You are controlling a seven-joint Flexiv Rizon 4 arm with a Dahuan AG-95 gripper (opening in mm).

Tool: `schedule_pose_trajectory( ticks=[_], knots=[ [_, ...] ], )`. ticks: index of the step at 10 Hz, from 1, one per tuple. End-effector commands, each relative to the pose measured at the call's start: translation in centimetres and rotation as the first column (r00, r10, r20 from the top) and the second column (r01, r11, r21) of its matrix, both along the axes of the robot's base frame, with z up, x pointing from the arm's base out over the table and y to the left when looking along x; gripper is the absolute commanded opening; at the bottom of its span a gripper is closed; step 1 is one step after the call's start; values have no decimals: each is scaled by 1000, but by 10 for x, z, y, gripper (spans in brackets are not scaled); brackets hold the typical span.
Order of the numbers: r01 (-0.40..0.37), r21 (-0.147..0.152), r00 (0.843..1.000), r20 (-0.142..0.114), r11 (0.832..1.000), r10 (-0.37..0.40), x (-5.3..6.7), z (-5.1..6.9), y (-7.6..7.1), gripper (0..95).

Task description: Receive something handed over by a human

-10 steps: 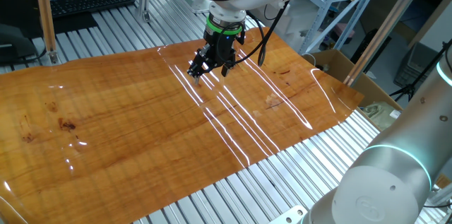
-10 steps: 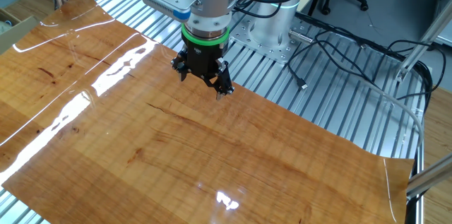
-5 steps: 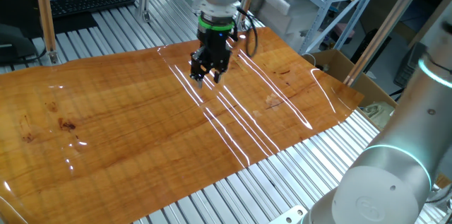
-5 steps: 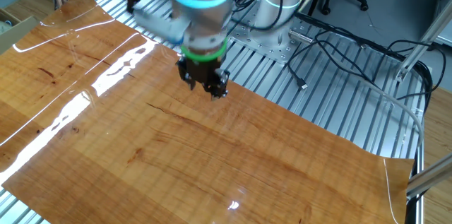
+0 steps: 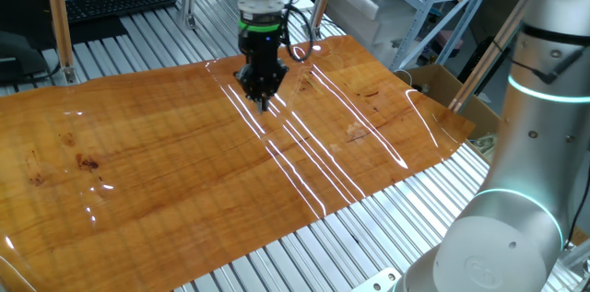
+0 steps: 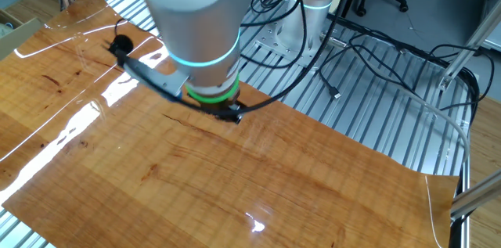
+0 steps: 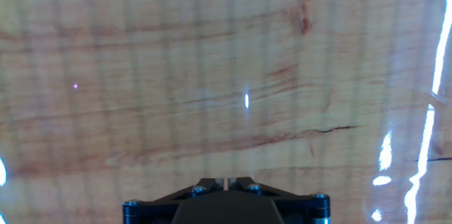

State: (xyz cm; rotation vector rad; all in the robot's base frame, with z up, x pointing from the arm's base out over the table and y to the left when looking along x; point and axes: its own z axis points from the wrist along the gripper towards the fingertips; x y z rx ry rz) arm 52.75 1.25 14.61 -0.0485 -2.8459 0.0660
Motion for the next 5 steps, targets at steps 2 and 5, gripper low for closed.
schedule_pose_trajectory(
  ticks=[2, 5],
  knots=[
    [8, -22, 997, 83, 1000, -6, 15, -5, -4, 0],
    [21, -37, 993, 121, 999, -16, 32, -18, -3, 0]
  ],
)
